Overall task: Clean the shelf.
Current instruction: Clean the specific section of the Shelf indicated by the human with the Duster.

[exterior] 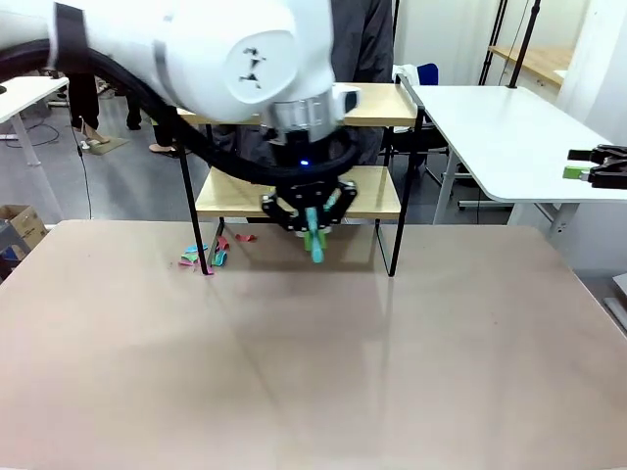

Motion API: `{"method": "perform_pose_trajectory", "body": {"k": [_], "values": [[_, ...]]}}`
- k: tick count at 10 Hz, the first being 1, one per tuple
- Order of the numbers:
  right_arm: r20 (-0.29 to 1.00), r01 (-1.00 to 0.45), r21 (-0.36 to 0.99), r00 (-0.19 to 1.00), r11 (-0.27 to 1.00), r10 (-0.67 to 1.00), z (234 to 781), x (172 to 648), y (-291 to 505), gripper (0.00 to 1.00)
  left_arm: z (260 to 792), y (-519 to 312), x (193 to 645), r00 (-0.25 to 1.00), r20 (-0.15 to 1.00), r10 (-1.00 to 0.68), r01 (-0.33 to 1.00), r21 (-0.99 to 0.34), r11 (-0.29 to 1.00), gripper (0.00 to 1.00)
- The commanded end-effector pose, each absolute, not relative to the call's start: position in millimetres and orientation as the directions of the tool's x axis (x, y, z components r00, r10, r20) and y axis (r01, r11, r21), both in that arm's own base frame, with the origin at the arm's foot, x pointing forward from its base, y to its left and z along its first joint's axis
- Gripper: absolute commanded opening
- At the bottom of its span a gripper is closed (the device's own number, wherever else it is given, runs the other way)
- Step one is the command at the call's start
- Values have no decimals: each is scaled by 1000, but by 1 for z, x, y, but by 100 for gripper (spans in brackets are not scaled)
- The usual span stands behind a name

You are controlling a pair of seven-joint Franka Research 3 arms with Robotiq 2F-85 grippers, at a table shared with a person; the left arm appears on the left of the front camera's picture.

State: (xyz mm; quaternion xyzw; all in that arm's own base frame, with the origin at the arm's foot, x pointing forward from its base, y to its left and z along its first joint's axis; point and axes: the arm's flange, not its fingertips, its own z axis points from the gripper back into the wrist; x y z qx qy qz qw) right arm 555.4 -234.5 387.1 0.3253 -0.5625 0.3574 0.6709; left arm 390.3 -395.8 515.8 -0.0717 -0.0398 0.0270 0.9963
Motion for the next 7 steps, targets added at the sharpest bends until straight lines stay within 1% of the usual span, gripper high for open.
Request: {"method": "perform_pose_trajectory", "body": {"k": [1, 3, 4, 6, 7], "values": [[987, -845, 31, 111, 534, 119, 389, 556, -233, 100, 510, -348, 390, 995, 24, 95, -92, -100, 991, 13], [987, -845, 31, 111, 534, 119, 389, 556, -233, 100, 501, -310, 400, 989, -23, 143, -143, 14, 990, 13], [987, -845, 31, 111, 534, 119, 389, 556, -233, 100, 501, -292, 401, 976, -7, 217, -216, 72, 974, 13], [987, -845, 31, 111, 534, 119, 389, 556, -233, 100, 510, -275, 396, 966, 27, 258, -259, 91, 962, 13], [987, -845, 31, 111, 534, 119, 389, 556, -233, 100, 516, -274, 391, 961, 57, 271, -276, 128, 952, 13]]}}
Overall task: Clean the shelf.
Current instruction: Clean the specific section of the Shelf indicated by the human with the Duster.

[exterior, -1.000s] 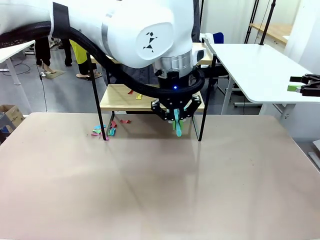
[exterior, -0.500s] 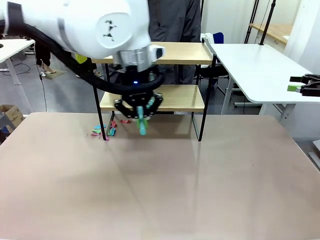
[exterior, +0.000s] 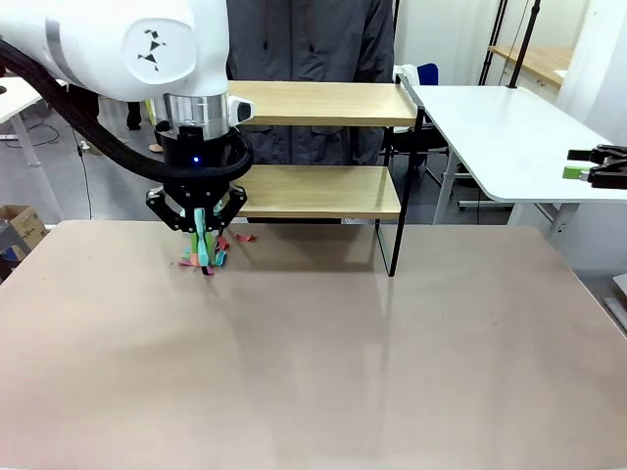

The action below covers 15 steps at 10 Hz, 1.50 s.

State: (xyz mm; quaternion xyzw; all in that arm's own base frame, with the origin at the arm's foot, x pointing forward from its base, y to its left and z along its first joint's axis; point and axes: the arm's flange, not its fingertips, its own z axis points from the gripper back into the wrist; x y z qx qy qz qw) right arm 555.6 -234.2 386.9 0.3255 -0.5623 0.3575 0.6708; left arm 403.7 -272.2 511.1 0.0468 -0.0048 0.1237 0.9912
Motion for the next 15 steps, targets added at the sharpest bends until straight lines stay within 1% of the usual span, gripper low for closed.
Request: {"method": "perform_pose_trajectory", "body": {"k": [1, 2, 3, 4, 5, 6, 7, 9, 10, 11, 12, 13, 14, 15], "values": [[987, -845, 31, 111, 534, 119, 389, 556, -233, 100, 519, -280, 389, 965, 75, 250, -259, 147, 955, 13], [987, -845, 31, 111, 534, 119, 389, 556, -233, 100, 523, -291, 385, 972, 82, 219, -228, 113, 967, 13], [987, -845, 31, 111, 534, 119, 389, 556, -233, 100, 517, -275, 397, 969, 43, 242, -246, 106, 964, 13], [987, -845, 31, 111, 534, 119, 389, 556, -233, 100, 517, -275, 397, 969, 43, 242, -246, 106, 964, 13], [987, -845, 31, 111, 534, 119, 389, 556, -233, 100, 522, -285, 389, 973, 58, 223, -228, 105, 968, 13], [987, -845, 31, 111, 534, 119, 389, 556, -233, 100, 532, -287, 381, 980, 92, 175, -180, 37, 983, 13], [987, -845, 31, 111, 534, 119, 389, 556, -233, 100, 542, -285, 374, 987, 111, 112, -111, -12, 994, 13], [987, -845, 31, 111, 534, 119, 389, 556, -233, 100, 556, -278, 358, 991, 133, -14, 23, -64, 998, 13], [987, -845, 31, 111, 534, 119, 389, 556, -233, 100, 557, -275, 354, 992, 121, -45, 56, -84, 995, 13], [987, -845, 31, 111, 534, 119, 389, 556, -233, 100, 561, -272, 349, 987, 117, -111, 124, -109, 986, 13], [987, -845, 31, 111, 534, 119, 389, 556, -233, 100, 567, -268, 345, 977, 116, -176, 189, -110, 976, 13], [987, -845, 31, 111, 534, 119, 389, 556, -233, 100, 575, -258, 337, 956, 148, -253, 266, -78, 961, 13], [987, -845, 31, 111, 534, 119, 389, 556, -233, 100, 581, -242, 329, 925, 167, -342, 352, -33, 935, 13], [987, -845, 31, 111, 534, 119, 389, 556, -233, 100, 586, -227, 325, 886, 168, -431, 442, -31, 896, 13]]}}
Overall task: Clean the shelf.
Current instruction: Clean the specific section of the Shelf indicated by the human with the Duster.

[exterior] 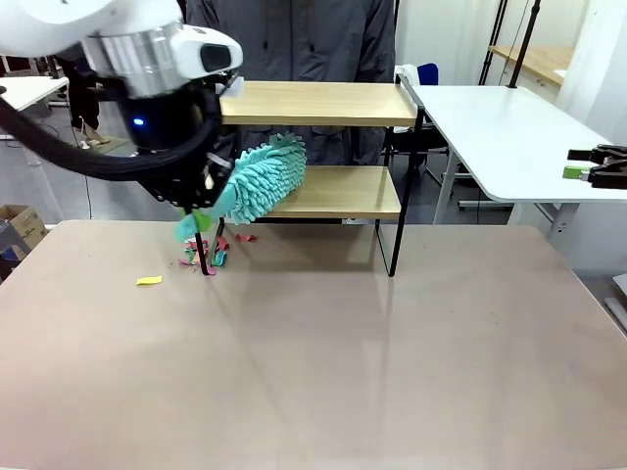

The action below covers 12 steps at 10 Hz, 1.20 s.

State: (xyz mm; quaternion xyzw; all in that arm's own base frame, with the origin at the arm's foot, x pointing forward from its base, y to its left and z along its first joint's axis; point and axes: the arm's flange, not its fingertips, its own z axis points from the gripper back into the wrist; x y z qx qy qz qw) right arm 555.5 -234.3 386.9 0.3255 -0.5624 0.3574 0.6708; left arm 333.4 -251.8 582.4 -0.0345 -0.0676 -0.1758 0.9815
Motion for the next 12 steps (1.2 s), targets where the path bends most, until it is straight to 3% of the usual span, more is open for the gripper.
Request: {"method": "perform_pose_trajectory", "body": {"k": [1, 3, 5, 9, 12], "values": [[987, -845, 31, 111, 534, 119, 389, 556, -233, 100, 589, -211, 320, 837, 171, -520, 536, -62, 842, 13], [987, -845, 31, 111, 534, 119, 389, 556, -233, 100, 593, -182, 312, 686, 160, -710, 728, -163, 666, 13], [987, -845, 31, 111, 534, 119, 389, 556, -233, 100, 603, -155, 300, 559, 162, -813, 824, -218, 523, 13], [987, -845, 31, 111, 534, 119, 389, 556, -233, 100, 616, -132, 285, 389, -190, -901, 894, -156, 419, 13], [987, -845, 31, 111, 534, 119, 389, 556, -233, 100, 604, -139, 290, 346, -272, -898, 901, -172, 399, 13]]}}
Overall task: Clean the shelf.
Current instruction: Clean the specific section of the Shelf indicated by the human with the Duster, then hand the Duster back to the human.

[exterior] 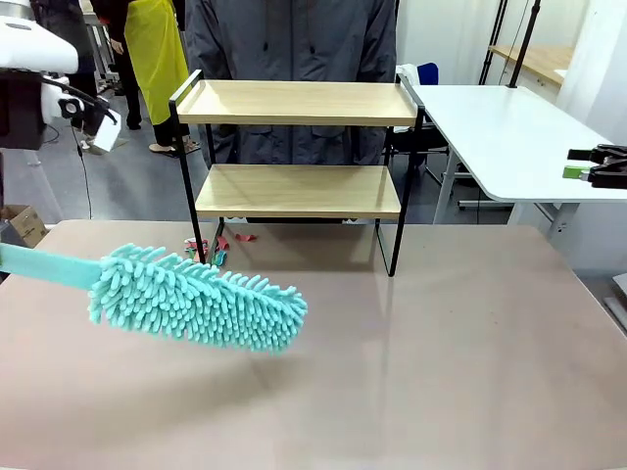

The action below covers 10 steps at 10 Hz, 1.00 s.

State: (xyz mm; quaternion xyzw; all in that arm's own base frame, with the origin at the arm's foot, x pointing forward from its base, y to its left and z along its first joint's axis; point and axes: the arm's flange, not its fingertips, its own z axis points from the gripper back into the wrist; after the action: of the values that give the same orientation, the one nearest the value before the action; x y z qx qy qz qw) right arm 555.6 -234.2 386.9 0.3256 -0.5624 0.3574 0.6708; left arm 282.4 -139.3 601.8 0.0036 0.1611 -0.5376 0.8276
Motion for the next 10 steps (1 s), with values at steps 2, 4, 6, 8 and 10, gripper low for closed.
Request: {"method": "perform_pose_trajectory", "body": {"k": [2, 4, 6, 8, 10], "values": [[987, -845, 31, 111, 534, 119, 389, 556, -233, 100, 602, -139, 282, 370, -271, -889, 891, -167, 422, 13], [987, -845, 31, 111, 534, 119, 389, 556, -233, 100, 602, -139, 282, 370, -271, -889, 891, -167, 422, 13], [987, -845, 31, 111, 534, 119, 389, 556, -233, 100, 602, -139, 282, 370, -271, -889, 891, -167, 422, 13], [987, -845, 31, 111, 534, 119, 389, 556, -233, 100, 602, -139, 282, 370, -271, -889, 891, -167, 422, 13], [987, -845, 31, 111, 534, 119, 389, 556, -233, 100, 602, -139, 282, 370, -271, -889, 891, -167, 422, 13]]}}
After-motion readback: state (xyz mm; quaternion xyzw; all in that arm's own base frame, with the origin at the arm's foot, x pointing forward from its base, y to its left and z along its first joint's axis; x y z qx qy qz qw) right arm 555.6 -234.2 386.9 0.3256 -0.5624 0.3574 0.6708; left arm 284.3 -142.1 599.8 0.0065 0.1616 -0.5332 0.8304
